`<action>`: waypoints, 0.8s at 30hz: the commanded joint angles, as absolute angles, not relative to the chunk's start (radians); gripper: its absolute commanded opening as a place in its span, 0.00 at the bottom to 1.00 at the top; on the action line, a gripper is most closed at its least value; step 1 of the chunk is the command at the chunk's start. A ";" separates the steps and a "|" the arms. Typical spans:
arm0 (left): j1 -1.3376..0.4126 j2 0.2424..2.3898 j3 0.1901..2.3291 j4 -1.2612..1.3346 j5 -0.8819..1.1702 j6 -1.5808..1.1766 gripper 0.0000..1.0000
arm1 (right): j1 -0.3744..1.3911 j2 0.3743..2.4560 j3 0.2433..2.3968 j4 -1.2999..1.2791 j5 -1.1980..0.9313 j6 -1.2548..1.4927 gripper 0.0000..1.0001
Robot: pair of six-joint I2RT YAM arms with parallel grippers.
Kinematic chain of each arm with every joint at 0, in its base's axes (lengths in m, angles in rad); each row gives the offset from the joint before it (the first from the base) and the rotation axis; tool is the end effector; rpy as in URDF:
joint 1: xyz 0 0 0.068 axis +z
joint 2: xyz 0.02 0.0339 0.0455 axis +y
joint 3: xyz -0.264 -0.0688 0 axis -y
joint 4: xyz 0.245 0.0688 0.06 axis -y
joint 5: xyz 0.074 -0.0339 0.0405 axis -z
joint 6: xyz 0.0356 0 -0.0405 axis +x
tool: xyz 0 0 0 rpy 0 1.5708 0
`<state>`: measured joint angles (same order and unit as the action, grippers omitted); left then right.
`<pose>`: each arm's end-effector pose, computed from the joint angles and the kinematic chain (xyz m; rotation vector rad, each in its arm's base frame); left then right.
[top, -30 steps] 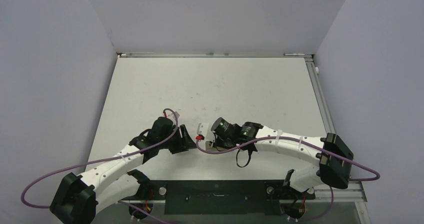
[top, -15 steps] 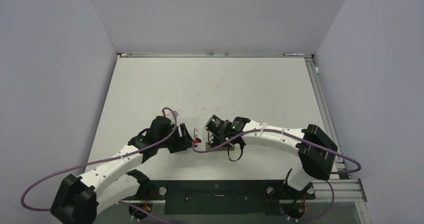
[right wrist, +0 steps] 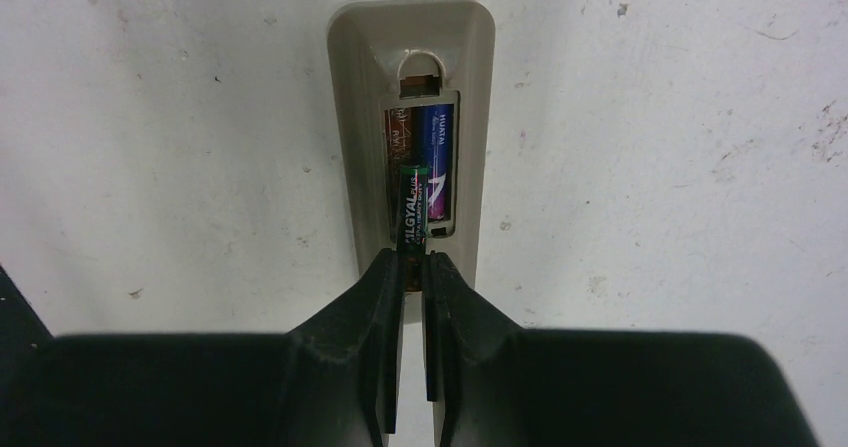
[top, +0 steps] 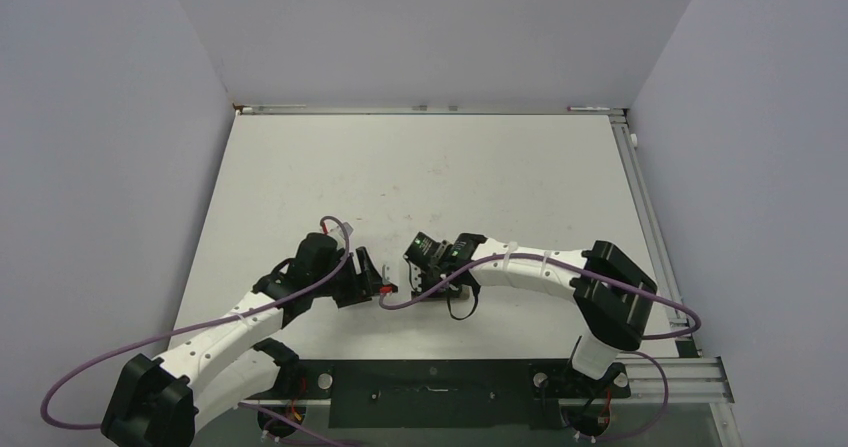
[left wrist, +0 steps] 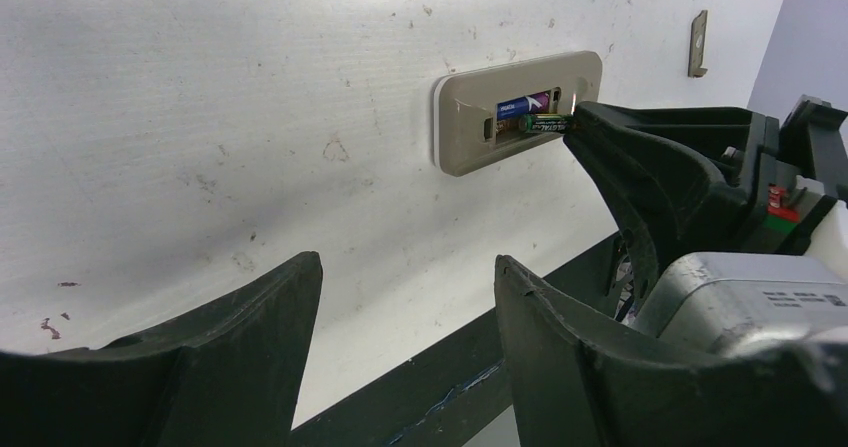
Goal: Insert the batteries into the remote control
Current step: Load the battery into the remote control.
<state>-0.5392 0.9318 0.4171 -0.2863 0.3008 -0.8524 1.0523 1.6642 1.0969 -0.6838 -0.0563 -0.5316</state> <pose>0.1495 -0.1017 0.1795 -0.2447 2.5604 -0.9652 0.1558 0.2771 0.1913 -2.0308 1.9862 0.1952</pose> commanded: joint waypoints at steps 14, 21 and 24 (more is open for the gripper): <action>-0.515 0.916 0.403 -0.250 0.342 -0.830 0.61 | 1.044 1.698 1.160 -0.669 -0.084 -0.552 0.15; -0.513 0.912 0.399 -0.251 0.347 -0.830 0.61 | 1.044 1.715 1.173 -0.672 -0.094 -0.552 0.20; -0.512 0.910 0.397 -0.251 0.348 -0.831 0.61 | 1.044 1.715 1.180 -0.673 -0.094 -0.551 0.21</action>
